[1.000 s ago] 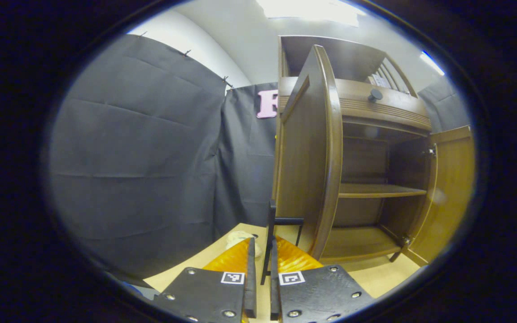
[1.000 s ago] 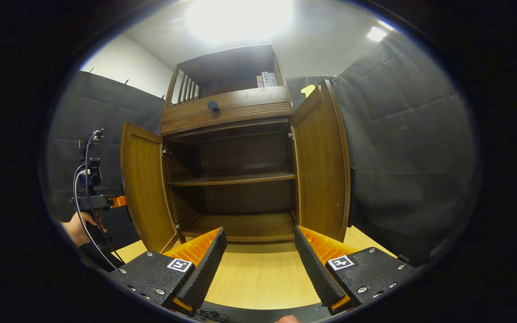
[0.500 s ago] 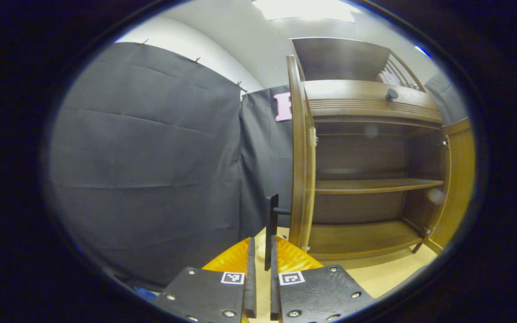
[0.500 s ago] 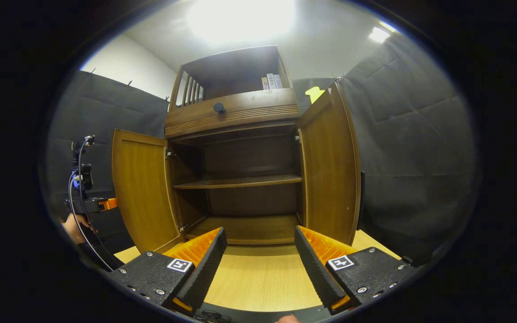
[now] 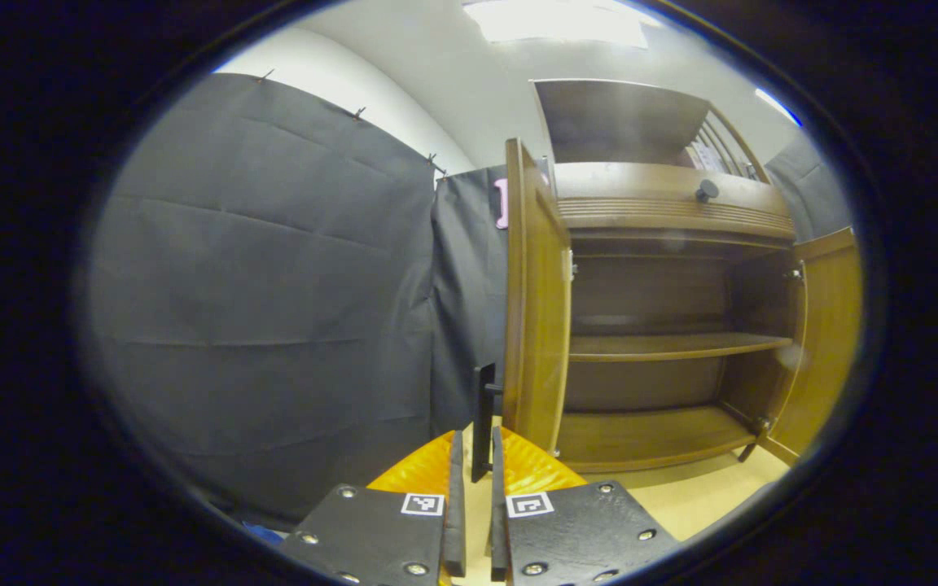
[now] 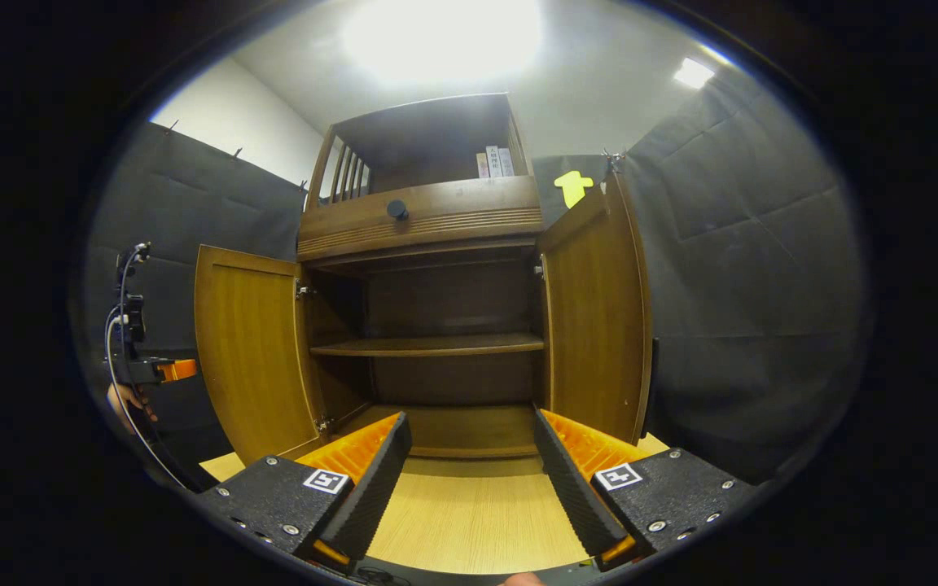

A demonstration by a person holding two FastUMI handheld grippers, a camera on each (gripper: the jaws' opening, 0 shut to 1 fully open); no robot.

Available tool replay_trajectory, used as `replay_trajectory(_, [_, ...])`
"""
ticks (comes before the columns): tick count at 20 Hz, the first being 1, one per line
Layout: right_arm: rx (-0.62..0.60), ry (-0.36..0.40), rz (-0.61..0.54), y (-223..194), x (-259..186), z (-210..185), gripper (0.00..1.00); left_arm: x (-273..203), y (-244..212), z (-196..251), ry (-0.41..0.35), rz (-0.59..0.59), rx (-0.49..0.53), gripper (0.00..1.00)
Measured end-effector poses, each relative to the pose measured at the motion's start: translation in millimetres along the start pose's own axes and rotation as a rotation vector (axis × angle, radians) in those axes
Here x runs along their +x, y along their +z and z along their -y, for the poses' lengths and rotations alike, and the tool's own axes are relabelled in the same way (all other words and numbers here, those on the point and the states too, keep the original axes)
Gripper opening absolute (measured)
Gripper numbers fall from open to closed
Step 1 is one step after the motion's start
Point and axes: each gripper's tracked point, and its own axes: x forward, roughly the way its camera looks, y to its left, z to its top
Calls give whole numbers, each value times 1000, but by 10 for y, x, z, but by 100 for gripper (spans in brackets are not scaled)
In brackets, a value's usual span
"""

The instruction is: Open the right door of the double-door shoe cabinet with the right hand, and open the left door with the left hand.

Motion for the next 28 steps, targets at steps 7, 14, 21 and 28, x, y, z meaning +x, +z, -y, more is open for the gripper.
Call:
replay_trajectory(7, [-8, -32, 36, 196, -44, 123, 94, -488, 357, 316, -87, 27, 13, 18])
replay_trajectory(14, [-23, -50, 38, 170, -194, 211, 94, -1004, 484, 576, -153, 45, 54, 13])
replay_trajectory(21, [-9, -72, 38, 75, -389, 270, 94, -1463, 226, 793, -208, 36, 72, 18])
replay_trajectory(28, [-5, -95, 29, -7, -500, 332, 94, -1760, 129, 869, -222, 30, 68, 9])
